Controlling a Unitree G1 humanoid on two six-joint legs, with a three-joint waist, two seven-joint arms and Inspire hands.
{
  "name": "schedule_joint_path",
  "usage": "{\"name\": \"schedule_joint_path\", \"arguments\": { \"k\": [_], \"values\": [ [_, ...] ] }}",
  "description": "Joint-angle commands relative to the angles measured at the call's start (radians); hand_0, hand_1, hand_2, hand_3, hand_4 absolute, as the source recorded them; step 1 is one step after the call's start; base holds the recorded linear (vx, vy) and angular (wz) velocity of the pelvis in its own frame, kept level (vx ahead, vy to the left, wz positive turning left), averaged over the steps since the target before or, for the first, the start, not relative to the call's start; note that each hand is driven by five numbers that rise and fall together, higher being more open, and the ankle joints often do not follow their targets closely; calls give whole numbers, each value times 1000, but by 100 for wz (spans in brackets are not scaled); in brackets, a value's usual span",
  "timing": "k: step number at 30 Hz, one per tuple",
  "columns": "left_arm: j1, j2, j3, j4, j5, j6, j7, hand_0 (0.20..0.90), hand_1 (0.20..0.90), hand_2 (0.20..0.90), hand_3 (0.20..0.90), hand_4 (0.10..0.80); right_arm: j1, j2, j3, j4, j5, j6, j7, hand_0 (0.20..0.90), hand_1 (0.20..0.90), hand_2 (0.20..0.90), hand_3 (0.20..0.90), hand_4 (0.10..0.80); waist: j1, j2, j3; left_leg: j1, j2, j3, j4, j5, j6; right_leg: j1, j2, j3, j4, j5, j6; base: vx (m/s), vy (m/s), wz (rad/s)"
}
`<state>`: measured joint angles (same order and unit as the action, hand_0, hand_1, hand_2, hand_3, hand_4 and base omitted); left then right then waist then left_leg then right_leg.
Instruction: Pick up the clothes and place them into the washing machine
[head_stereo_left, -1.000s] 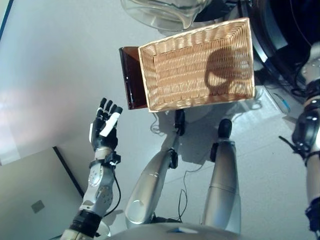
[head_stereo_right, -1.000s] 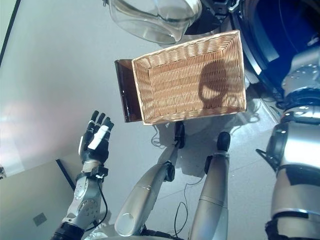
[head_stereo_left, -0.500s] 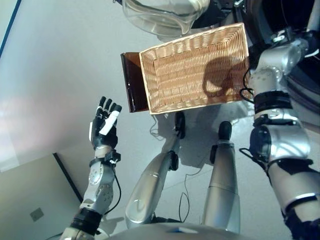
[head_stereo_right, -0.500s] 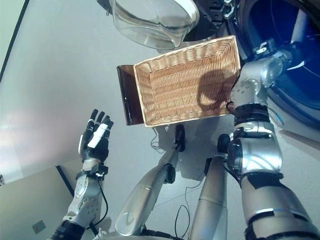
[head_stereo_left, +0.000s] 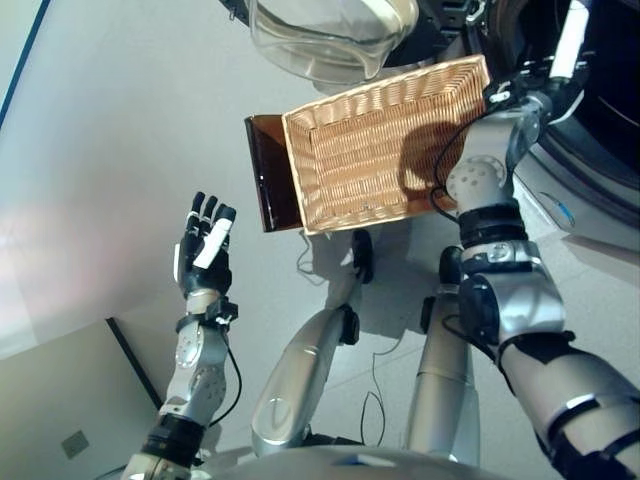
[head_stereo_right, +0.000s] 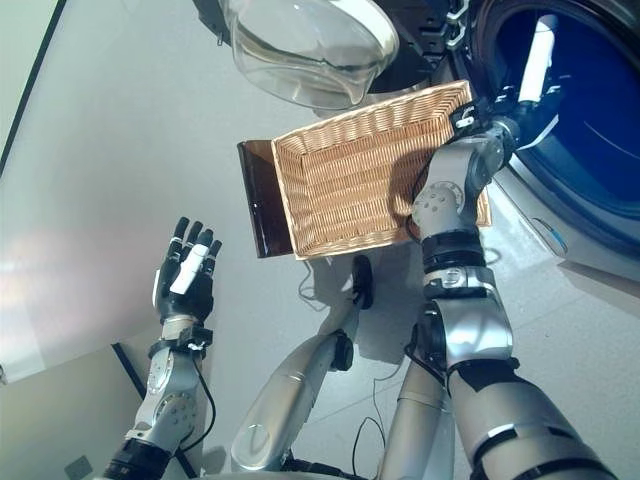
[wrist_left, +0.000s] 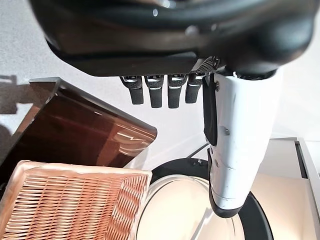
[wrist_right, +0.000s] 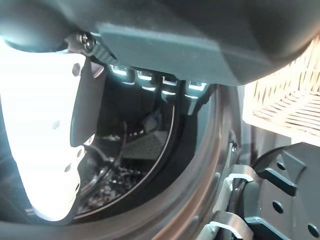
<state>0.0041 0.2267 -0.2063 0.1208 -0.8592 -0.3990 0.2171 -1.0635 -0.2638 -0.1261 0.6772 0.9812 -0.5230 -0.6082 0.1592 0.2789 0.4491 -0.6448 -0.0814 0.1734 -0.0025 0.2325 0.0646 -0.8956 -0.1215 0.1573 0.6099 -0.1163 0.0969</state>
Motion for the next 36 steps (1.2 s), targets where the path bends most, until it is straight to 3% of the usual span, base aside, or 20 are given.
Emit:
{"name": "schedule_joint_path", "arguments": {
  "k": [1, 11, 27, 30, 32, 33, 36],
  "values": [
    [-9, -20, 31, 14, 10, -77, -2, 900, 900, 900, 900, 800, 13, -2, 82, -135, -67, -49, 80, 900, 900, 900, 900, 800, 39, 143, -73, -11, -32, 67, 118, -167, -83, 74, 49, 55, -142, 28, -39, -3, -1, -4],
    [17, -37, 46, 105, 60, -44, 1, 900, 900, 900, 900, 800, 278, 124, 152, -224, -56, -16, 155, 900, 900, 900, 900, 800, 23, 96, -70, 35, -13, 62, 152, -188, -76, 144, 54, 38, -152, 26, -45, -11, -18, -4],
    [34, -46, 110, 253, 125, -5, -2, 900, 900, 900, 900, 800, 627, 187, 187, -173, -22, 28, 237, 900, 900, 900, 900, 800, -14, 5, -87, 192, 22, 14, 182, -209, -77, 356, 69, -44, -175, 0, -61, 15, -74, 4],
    [25, -49, 121, 327, 164, 6, 6, 900, 900, 900, 900, 800, 678, 185, 169, -121, -27, 35, 240, 900, 900, 900, 900, 800, -24, -24, -96, 251, 29, 0, 169, -213, -82, 418, 75, -62, -189, -6, -61, 78, -97, 13],
    [2, -43, 139, 464, 245, 27, 17, 900, 900, 900, 900, 800, 747, 174, 160, -69, -58, 56, 253, 900, 900, 900, 900, 800, -44, -62, -108, 315, 40, -14, 151, -213, -89, 491, 79, -81, -216, -8, -60, 91, -111, 6],
    [1, -43, 139, 465, 246, 26, 17, 900, 900, 900, 900, 800, 746, 174, 160, -68, -58, 55, 253, 900, 900, 900, 900, 800, -43, -61, -109, 313, 42, -14, 149, -210, -90, 490, 81, -81, -220, -4, -60, 104, -99, 16],
    [-46, -11, 182, 751, 436, 62, 66, 900, 900, 900, 900, 800, 826, 145, 159, 36, -152, 96, 281, 900, 900, 900, 900, 800, -78, -121, -142, 392, 59, -13, 113, -205, -102, 572, 89, -94, -276, 2, -53, 129, -94, 5]
  ]
}}
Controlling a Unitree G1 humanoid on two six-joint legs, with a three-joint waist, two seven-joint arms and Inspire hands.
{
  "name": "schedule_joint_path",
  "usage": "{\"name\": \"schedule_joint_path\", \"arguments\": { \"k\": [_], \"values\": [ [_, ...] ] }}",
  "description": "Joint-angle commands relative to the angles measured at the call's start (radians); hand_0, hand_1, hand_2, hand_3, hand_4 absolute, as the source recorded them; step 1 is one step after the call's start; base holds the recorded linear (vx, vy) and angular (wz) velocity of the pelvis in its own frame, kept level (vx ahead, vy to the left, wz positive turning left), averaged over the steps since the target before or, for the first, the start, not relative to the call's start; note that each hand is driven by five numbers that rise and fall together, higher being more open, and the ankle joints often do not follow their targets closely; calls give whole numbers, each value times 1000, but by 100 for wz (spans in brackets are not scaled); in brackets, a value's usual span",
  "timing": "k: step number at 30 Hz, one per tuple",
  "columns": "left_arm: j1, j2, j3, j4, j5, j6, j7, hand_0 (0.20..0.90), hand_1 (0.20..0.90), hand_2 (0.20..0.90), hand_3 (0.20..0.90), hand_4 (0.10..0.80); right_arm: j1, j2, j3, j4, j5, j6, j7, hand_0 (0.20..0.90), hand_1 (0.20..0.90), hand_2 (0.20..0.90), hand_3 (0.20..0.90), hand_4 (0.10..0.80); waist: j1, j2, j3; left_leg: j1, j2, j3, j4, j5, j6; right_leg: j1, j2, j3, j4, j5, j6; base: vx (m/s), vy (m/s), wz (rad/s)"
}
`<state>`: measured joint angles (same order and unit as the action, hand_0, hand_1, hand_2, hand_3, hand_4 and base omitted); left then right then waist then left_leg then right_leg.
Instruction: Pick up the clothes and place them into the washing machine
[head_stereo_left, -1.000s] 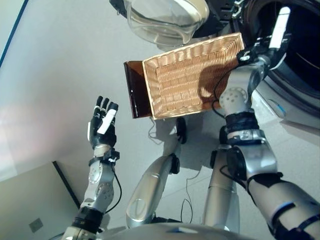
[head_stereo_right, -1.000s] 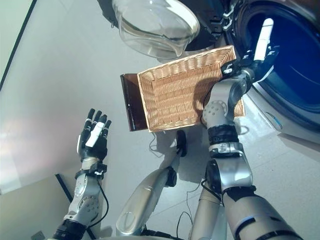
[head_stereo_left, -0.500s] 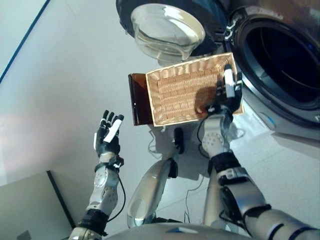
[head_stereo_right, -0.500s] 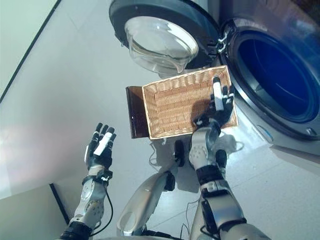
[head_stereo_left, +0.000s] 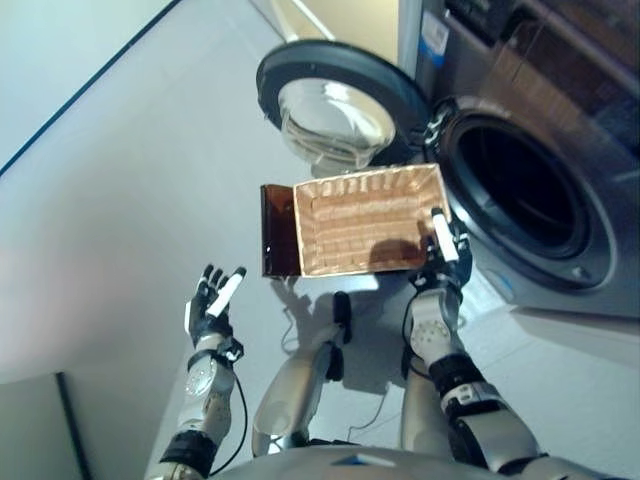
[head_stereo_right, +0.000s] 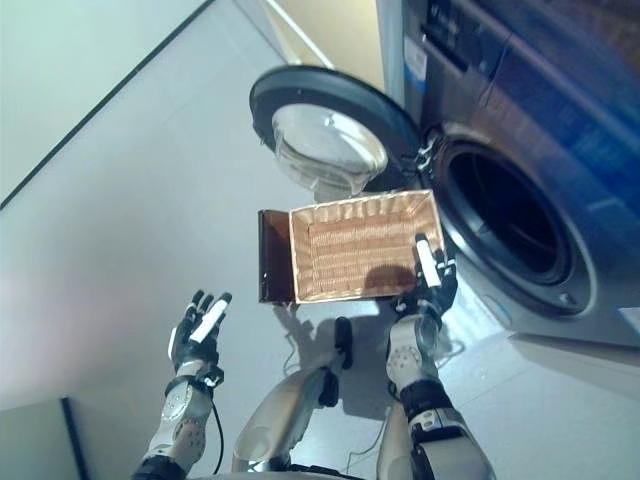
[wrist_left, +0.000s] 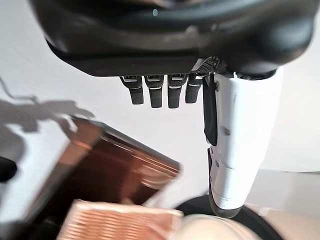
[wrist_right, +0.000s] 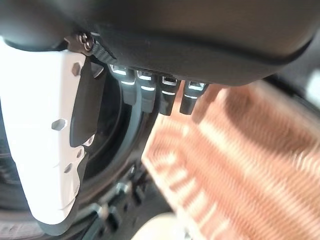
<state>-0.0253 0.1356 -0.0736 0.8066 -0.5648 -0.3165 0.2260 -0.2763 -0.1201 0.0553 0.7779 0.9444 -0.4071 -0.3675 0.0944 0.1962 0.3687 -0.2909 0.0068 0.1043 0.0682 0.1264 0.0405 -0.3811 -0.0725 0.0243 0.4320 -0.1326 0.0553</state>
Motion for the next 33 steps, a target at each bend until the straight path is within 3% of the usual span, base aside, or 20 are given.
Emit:
{"name": "schedule_joint_path", "arguments": {
  "k": [1, 5, 10, 18, 21, 33],
  "values": [
    [-22, 92, 69, 130, 176, -14, 74, 900, 900, 900, 900, 800, 58, -16, -15, -40, -169, -2, 44, 900, 900, 900, 900, 800, -22, -55, -73, 54, -23, 58, 31, -95, -82, 75, 46, 42, -118, 27, -10, 89, -70, -6],
    [-12, 128, 149, 320, 240, 5, 87, 900, 900, 900, 900, 800, 154, -50, -38, 81, -298, 48, 58, 900, 900, 900, 900, 800, -57, -108, -123, 124, -5, 73, -15, -88, -84, 142, 53, 48, -179, 50, 1, 109, -54, -8],
    [26, 151, 191, 386, 262, 7, 72, 900, 900, 900, 900, 800, 233, -67, -103, 222, -356, 87, 78, 900, 900, 900, 900, 800, -81, -140, -203, 217, -2, 86, -86, -84, -81, 232, 55, 62, -267, 83, 18, 121, -17, -19],
    [59, 138, 186, 423, 301, 12, 55, 900, 900, 900, 900, 800, 287, -66, -69, 357, -546, 146, 87, 900, 900, 900, 900, 800, -90, -168, -291, 309, -6, 92, -155, -80, -79, 333, 53, 74, -371, 127, 30, 67, -10, -7],
    [57, 126, 144, 458, 378, 48, 42, 900, 900, 900, 900, 800, 278, -67, -55, 411, -598, 169, 78, 900, 900, 900, 900, 800, -97, -176, -305, 315, -2, 93, -155, -76, -80, 345, 56, 74, -381, 140, 32, 3, -8, -2],
    [29, 69, 122, 556, 401, 138, -18, 900, 900, 900, 900, 800, 287, -88, -60, 619, -747, 275, 62, 900, 900, 900, 900, 800, -105, -203, -365, 363, 8, 67, -155, -89, -79, 411, 66, 39, -381, 118, 19, 14, -14, 5]
  ]
}}
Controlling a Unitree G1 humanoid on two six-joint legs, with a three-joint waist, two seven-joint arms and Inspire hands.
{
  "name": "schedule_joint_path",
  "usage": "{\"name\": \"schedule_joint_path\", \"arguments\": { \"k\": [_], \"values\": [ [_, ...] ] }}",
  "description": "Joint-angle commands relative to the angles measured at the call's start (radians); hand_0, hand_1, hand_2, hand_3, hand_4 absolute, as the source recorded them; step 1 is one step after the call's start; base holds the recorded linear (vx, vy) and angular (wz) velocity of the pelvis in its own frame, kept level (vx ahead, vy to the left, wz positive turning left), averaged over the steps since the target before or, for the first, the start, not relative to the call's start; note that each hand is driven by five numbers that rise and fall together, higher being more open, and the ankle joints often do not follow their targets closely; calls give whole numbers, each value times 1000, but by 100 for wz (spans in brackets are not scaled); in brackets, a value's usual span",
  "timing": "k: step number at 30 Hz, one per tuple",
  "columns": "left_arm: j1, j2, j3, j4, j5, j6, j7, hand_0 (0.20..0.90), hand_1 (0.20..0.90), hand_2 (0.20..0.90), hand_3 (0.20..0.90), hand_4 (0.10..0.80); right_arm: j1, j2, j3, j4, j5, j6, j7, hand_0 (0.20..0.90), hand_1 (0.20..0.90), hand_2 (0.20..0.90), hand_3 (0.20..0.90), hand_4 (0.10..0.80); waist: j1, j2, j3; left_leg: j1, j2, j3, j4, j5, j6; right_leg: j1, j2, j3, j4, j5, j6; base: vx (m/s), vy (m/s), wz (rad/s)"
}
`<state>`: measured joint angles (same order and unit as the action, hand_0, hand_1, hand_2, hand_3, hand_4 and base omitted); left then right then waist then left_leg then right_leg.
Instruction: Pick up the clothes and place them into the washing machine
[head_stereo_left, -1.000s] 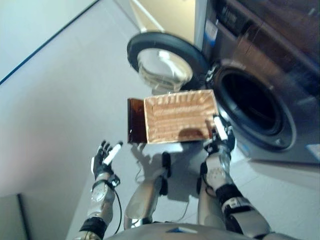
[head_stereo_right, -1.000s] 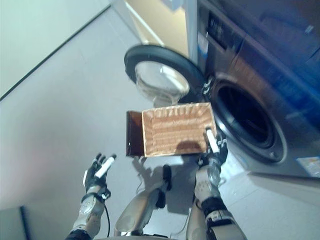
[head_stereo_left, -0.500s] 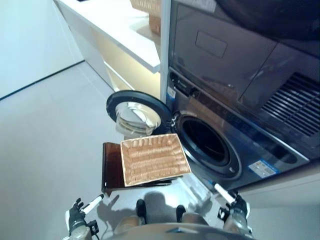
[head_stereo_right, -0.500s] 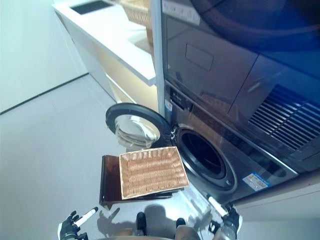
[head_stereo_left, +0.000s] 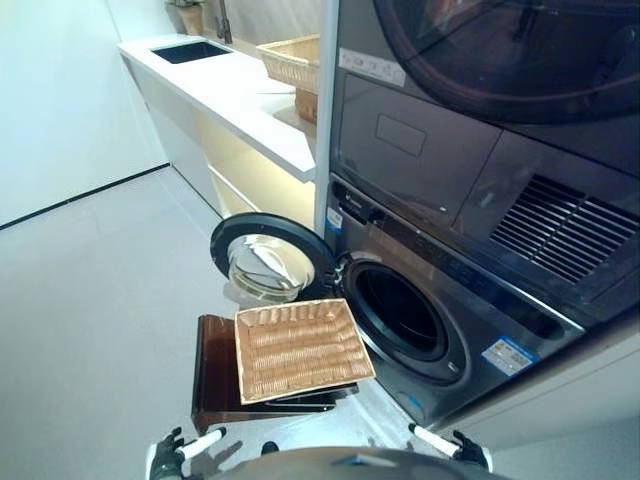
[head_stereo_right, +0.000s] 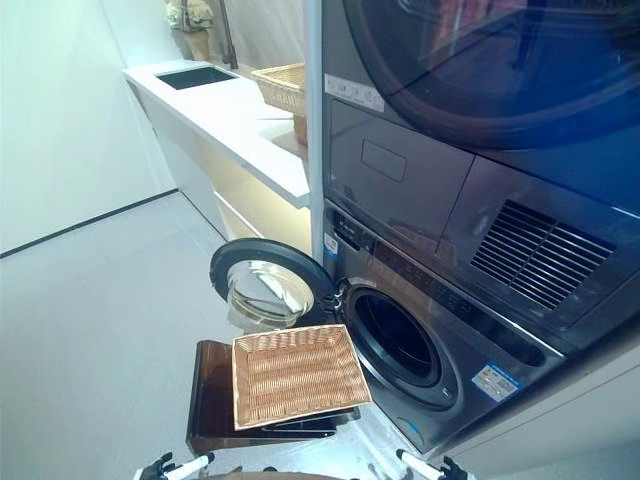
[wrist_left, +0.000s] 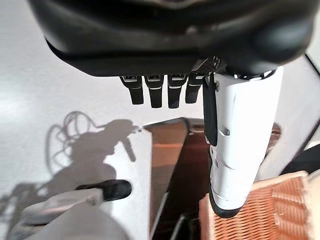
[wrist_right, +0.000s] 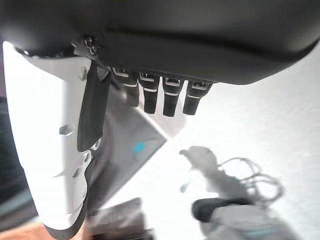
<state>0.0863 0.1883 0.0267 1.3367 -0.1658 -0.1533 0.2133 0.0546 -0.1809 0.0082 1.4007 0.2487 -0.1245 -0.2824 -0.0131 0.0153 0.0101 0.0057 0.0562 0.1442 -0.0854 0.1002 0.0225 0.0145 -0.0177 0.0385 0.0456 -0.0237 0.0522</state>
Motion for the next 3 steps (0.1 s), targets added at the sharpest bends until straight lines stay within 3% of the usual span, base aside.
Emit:
{"name": "schedule_joint_path", "arguments": {
  "k": [1, 3],
  "values": [
    [-85, 10, 14, 21, 0, -24, -12, 900, 900, 900, 900, 800, -40, -30, -14, -5, -49, -6, -19, 900, 900, 900, 900, 800, 1, -23, -9, 70, -41, 26, -2, -63, -61, 21, 11, 23, 5, 8, 21, 36, -23, 16],
    [-83, 8, 13, 27, 10, -22, -22, 900, 900, 900, 900, 800, -31, -29, -17, -2, -53, -4, -9, 900, 900, 900, 900, 800, 0, -28, -17, 75, -40, 23, -2, -66, -60, 26, 12, 20, 3, 6, 21, 20, -8, 8]
  ]
}}
